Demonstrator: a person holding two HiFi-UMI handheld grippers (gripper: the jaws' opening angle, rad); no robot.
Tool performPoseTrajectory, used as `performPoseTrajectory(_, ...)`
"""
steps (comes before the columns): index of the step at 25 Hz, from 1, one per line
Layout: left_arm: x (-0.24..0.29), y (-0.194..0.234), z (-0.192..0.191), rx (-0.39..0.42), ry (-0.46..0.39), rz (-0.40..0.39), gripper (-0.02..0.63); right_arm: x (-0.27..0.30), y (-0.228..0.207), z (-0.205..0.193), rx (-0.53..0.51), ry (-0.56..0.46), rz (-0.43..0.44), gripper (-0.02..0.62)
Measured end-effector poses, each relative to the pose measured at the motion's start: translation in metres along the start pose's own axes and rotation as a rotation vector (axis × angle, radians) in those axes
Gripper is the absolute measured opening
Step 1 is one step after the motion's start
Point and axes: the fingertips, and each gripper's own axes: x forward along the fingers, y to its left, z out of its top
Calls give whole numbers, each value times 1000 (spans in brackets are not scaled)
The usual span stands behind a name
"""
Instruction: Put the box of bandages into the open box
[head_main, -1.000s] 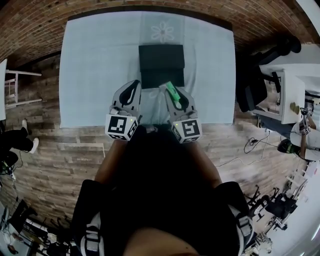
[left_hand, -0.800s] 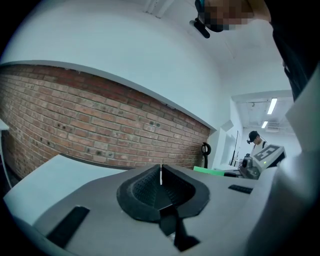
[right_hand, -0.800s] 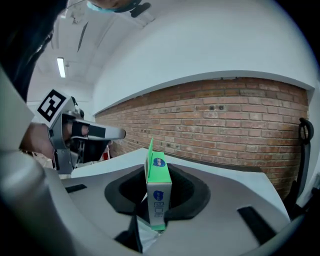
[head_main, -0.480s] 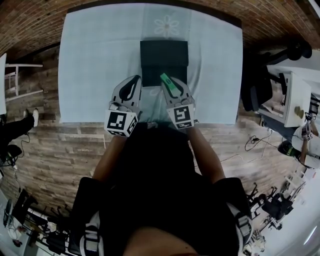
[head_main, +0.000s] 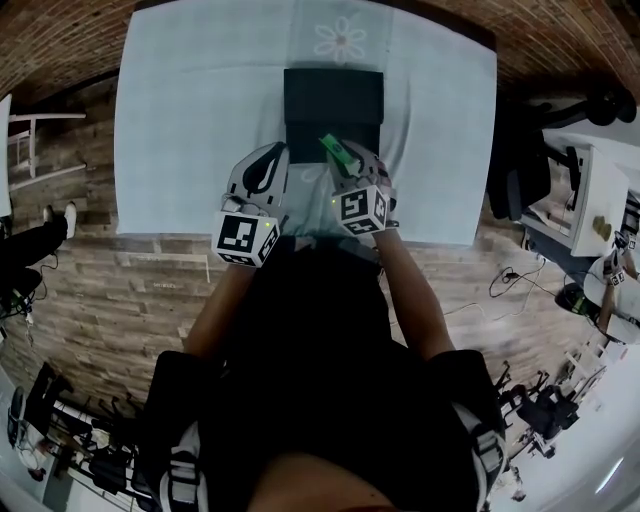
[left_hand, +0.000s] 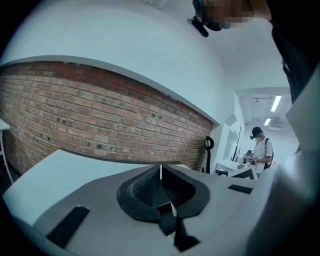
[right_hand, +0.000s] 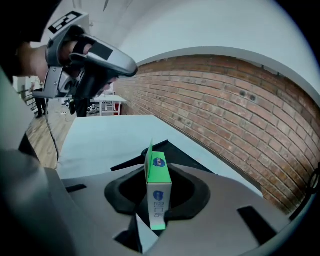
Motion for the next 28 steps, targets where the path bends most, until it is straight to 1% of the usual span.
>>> performPoseTrajectory(3, 0, 2, -4, -4, 5, 7, 38, 11, 3, -12, -57, 47, 17, 103)
performPoseTrajectory(7, -4, 3, -8, -11, 10, 18, 38, 26, 9, -27, -177, 113, 40, 103)
performPoseTrajectory(9, -5, 3, -10, -15, 12, 22, 38, 32, 12, -34, -218, 144, 54, 103)
performPoseTrajectory(13, -5, 4, -10, -20, 10, 25, 38, 44, 15, -41, -255, 193, 84, 103)
performPoseTrajectory(21, -2, 1, -8, -21, 8, 30, 38, 59, 17, -48, -294, 243, 129, 104)
performPoseTrajectory(28, -8, 11, -6, -29, 9, 48, 38, 75, 23, -49, -319, 273, 160, 106)
